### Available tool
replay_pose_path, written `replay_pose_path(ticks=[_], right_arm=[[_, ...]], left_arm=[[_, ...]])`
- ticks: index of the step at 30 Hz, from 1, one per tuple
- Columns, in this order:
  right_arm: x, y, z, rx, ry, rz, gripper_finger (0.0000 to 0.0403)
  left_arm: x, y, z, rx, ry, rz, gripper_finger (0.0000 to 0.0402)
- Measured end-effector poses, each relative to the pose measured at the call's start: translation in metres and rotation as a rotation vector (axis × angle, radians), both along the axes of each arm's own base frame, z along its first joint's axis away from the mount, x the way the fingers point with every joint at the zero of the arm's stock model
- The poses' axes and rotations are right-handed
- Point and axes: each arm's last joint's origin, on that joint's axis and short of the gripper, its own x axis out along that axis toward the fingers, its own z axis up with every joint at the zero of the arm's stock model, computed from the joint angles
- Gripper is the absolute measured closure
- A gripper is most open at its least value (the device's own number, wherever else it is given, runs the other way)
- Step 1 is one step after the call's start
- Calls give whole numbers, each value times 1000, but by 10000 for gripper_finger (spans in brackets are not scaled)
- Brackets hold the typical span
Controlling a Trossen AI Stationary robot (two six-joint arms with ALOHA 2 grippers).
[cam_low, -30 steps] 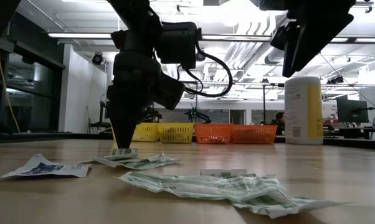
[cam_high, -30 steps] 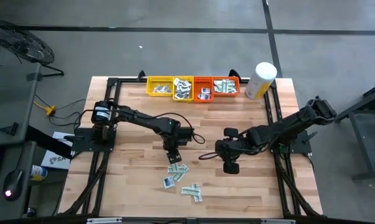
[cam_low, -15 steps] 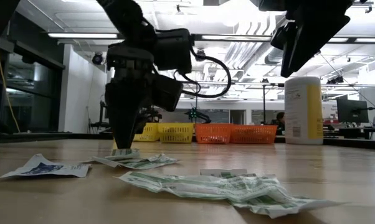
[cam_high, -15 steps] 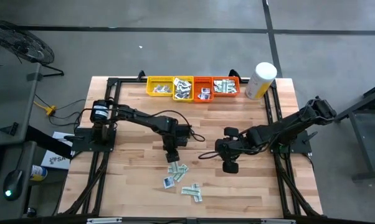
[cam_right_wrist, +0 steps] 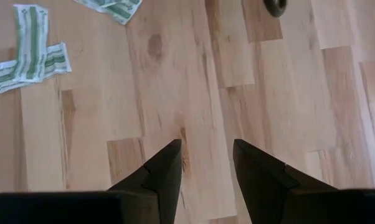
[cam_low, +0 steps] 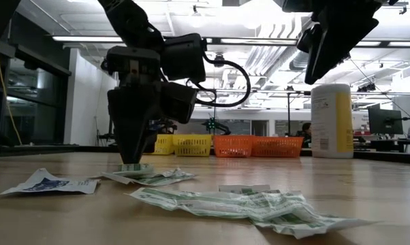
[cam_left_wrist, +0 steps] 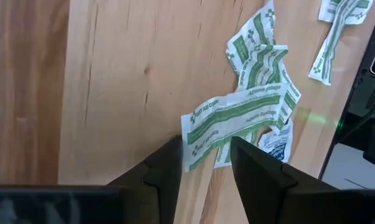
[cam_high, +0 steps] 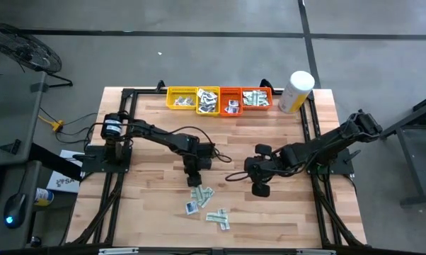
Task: Pick & Place First Aid Supplies
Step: Put the green pad into the right orange bin
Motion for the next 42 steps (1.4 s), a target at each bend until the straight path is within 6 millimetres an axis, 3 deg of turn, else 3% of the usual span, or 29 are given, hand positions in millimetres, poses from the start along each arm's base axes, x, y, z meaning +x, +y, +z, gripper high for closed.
replay_pose_path(ticks=[15, 23, 34, 42], right_arm=[[0, 0, 0, -3, -2, -6, 265], [0, 0, 0, 0, -3, -12, 265], [1, -2, 1, -68, -30, -33, 265], [7, -3, 4, -123, -112, -52, 265]], left_arm=[[1, 0, -1, 9, 0, 11, 394], [1, 0, 7, -2, -19, 28, 400], [-1, 4, 59, 168, -139, 122, 401], [5, 12, 116, 416, -353, 237, 401]])
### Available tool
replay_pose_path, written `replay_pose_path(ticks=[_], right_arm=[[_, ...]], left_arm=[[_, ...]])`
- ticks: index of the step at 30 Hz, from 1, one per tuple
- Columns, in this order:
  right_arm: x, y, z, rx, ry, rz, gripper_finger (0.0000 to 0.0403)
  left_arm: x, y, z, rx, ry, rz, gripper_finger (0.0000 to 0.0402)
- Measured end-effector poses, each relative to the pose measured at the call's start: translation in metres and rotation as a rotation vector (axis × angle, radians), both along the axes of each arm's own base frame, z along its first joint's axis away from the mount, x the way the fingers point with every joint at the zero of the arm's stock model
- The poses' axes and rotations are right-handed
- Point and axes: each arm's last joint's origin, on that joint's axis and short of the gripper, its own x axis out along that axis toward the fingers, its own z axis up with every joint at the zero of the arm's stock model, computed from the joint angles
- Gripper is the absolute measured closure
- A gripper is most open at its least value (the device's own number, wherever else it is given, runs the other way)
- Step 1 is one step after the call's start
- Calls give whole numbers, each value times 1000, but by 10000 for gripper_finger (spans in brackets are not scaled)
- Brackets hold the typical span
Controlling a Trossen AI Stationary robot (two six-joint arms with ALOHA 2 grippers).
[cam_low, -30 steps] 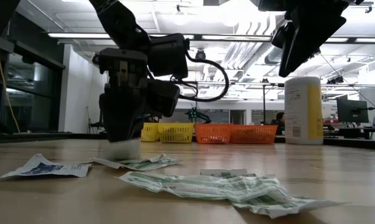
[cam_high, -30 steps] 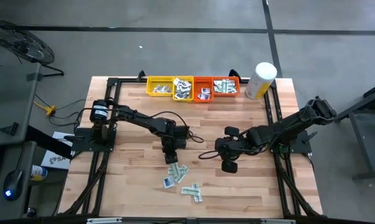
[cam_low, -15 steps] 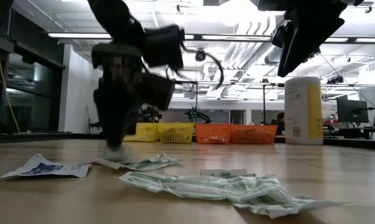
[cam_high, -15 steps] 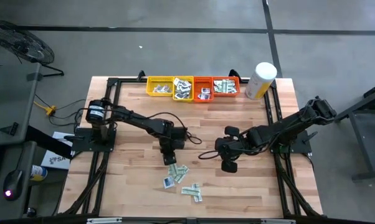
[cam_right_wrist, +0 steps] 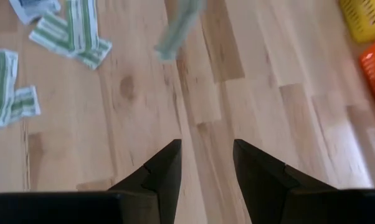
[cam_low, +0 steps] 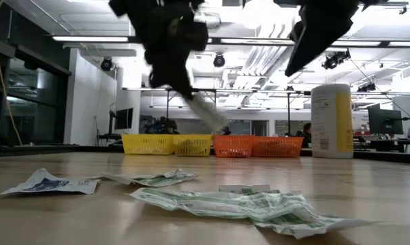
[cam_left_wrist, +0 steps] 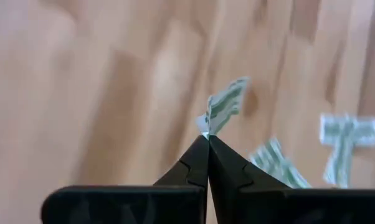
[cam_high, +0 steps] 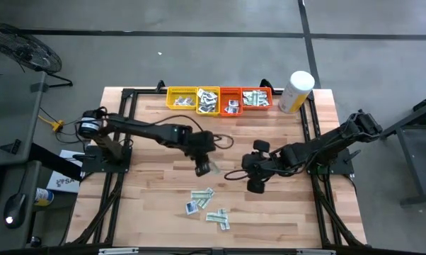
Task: Pick & Place First Aid Supplies
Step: Put the green pad into the right orange bin
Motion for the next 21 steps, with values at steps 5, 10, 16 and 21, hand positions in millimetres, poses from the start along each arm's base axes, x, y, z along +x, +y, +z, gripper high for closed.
replay_pose_path(ticks=[5, 10, 16, 21], right_arm=[[1, -5, 8, -13, -62, -20, 265], [-1, -22, 26, -7, -150, -56, 265], [-1, -49, 52, 18, -310, -86, 247], [-2, -73, 61, 18, -367, -162, 210]], left_arm=[[-5, 7, 36, 206, -96, 87, 401], [-11, 16, 61, 362, -187, 139, 402], [-11, 34, 77, 412, -289, 161, 401], [-8, 49, 83, 439, -352, 154, 401]])
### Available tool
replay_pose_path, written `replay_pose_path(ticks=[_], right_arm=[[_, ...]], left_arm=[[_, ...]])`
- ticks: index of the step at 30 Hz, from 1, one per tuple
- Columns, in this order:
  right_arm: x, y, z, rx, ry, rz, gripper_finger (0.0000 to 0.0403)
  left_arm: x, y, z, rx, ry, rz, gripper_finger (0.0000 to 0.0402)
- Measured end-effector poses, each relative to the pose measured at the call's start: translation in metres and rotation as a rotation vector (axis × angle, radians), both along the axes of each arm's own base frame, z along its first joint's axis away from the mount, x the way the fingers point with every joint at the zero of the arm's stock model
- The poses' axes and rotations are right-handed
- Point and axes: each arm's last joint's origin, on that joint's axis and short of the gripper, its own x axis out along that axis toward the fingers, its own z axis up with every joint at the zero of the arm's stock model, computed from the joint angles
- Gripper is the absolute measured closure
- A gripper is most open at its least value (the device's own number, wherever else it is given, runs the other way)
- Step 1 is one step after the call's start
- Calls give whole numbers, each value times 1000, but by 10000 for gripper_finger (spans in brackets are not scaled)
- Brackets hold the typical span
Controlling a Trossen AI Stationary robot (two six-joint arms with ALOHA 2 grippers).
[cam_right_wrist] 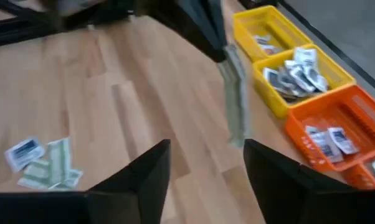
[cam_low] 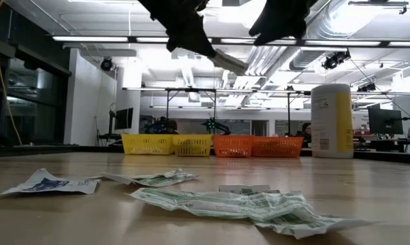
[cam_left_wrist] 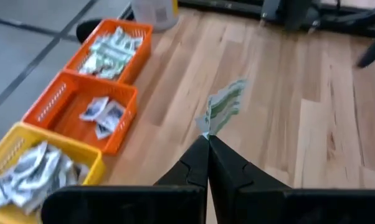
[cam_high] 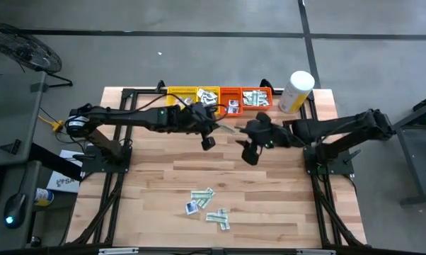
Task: Pick & Place First Aid Supplies
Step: Put the green pad into the right orange bin
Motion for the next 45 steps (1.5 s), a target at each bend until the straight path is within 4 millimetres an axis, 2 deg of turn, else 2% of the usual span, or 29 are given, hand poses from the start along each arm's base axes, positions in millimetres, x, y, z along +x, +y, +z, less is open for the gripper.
replay_pose_path(ticks=[6, 16, 21, 33, 42, 45], right_arm=[[1, -23, 0, 26, 7, -29, 177], [-1, -48, 0, 46, 11, -81, 190], [-2, -55, -1, 56, 15, -82, 232], [-3, -59, -2, 74, 33, -30, 394], [-4, -60, -3, 68, 43, -69, 401], [-7, -66, -5, 78, 70, -136, 402]], left_arm=[[4, 11, 7, 32, -77, -45, 401], [6, 21, 14, 16, -154, -123, 401], [6, 20, 14, 27, -154, -138, 401], [7, 20, 15, 28, -169, -144, 401], [7, 21, 15, 71, -157, -148, 399], [6, 22, 15, 114, -144, -132, 380]])
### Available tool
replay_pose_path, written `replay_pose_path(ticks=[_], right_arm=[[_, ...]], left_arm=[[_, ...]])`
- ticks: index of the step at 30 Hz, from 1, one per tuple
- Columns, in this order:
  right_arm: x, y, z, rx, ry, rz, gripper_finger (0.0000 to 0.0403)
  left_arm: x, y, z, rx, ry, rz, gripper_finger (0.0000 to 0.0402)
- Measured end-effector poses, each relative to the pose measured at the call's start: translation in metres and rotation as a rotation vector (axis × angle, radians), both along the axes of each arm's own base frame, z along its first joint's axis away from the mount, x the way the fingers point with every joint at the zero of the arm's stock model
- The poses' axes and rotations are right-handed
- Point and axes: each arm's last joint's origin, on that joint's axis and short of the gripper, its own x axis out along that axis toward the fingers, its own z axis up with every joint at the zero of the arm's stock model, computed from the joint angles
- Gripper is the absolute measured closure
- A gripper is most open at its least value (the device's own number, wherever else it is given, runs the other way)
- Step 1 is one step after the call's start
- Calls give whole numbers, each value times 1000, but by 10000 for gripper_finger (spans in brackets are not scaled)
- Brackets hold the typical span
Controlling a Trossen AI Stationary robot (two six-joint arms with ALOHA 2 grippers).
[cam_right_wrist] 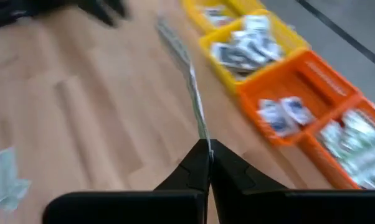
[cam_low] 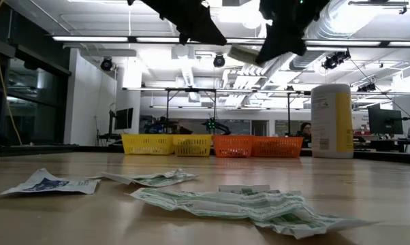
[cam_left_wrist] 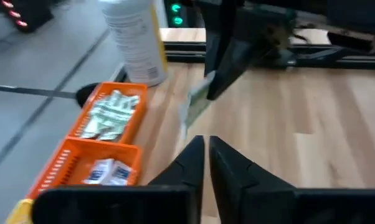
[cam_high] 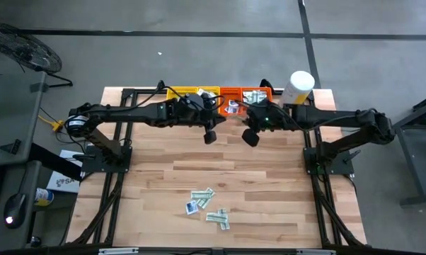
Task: Pick & Place First Aid Supplies
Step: Put the green pad into the right orange bin
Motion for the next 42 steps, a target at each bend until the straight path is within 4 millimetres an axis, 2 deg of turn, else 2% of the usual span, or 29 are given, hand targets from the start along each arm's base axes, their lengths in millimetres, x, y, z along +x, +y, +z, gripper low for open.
replay_pose_path(ticks=[8, 16, 22, 29, 35, 42], right_arm=[[-20, -30, -10, 28, 142, -247, 402], [-38, -72, -15, 137, 87, -610, 402], [-29, -90, -22, 178, -12, -729, 403], [-9, -104, -41, 235, -96, -842, 403], [5, -115, -61, 283, -137, -934, 403], [8, -135, -84, 349, -108, -984, 403]], left_arm=[[-16, 8, 8, 78, 51, 178, 291], [-45, 44, 7, 7, 173, 236, 277], [-60, 73, 4, -64, 198, 223, 277], [-74, 97, 1, -74, 232, 194, 277], [-85, 111, -1, -99, 255, 136, 277], [-96, 123, -7, -135, 261, 115, 277]])
